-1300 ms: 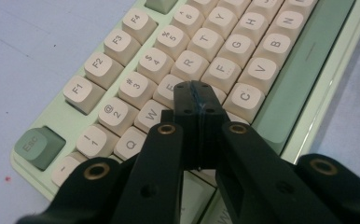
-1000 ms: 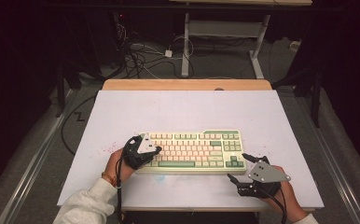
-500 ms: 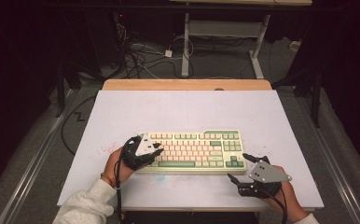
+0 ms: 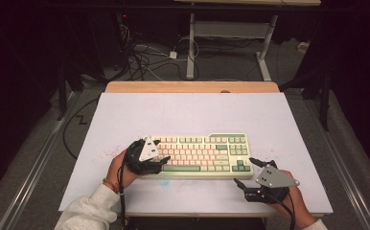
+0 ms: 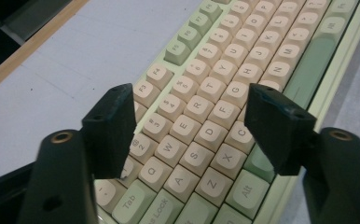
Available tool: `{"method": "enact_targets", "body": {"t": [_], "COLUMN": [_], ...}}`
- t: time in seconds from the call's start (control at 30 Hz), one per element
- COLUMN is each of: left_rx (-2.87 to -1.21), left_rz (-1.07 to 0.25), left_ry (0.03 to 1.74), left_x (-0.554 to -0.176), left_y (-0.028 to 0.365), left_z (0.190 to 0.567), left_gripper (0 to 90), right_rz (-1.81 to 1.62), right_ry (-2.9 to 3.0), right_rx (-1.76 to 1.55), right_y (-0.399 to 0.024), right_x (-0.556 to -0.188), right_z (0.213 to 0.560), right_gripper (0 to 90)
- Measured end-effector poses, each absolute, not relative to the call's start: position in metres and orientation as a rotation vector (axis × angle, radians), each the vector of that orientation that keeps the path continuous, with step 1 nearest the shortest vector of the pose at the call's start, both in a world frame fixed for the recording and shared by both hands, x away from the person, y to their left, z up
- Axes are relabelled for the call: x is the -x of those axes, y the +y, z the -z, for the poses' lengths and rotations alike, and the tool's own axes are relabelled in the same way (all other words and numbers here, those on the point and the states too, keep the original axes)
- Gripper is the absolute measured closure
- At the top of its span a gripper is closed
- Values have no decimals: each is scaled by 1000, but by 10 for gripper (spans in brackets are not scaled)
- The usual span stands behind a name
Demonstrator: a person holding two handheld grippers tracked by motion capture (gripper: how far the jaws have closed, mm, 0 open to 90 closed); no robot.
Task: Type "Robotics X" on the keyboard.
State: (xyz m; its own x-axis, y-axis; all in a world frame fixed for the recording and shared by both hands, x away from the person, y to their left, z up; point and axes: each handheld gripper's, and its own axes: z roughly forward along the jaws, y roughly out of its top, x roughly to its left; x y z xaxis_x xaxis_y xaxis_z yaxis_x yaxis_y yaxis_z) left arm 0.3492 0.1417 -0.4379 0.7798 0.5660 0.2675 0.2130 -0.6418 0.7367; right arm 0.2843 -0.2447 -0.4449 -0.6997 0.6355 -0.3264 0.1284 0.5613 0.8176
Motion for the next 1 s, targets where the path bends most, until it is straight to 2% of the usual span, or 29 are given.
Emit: {"method": "enact_targets", "body": {"t": [0.07, 0.2, 1.0], "left_rx": [-2236, -2227, -2183], "left_rz": [-636, -648, -675], "left_ry": [585, 580, 566], "left_x": [-349, -348, -337], "left_y": [141, 141, 153], "left_z": [438, 437, 433], "left_gripper": [254, 185, 199], "right_rz": [-1076, -1077, -1081], "right_ry": [2183, 2182, 2176], "right_rx": [-609, -611, -611], "right_y": [-245, -245, -245], "right_x": [-284, -285, -285], "right_z": [445, 445, 443], "right_gripper": [204, 204, 204]}}
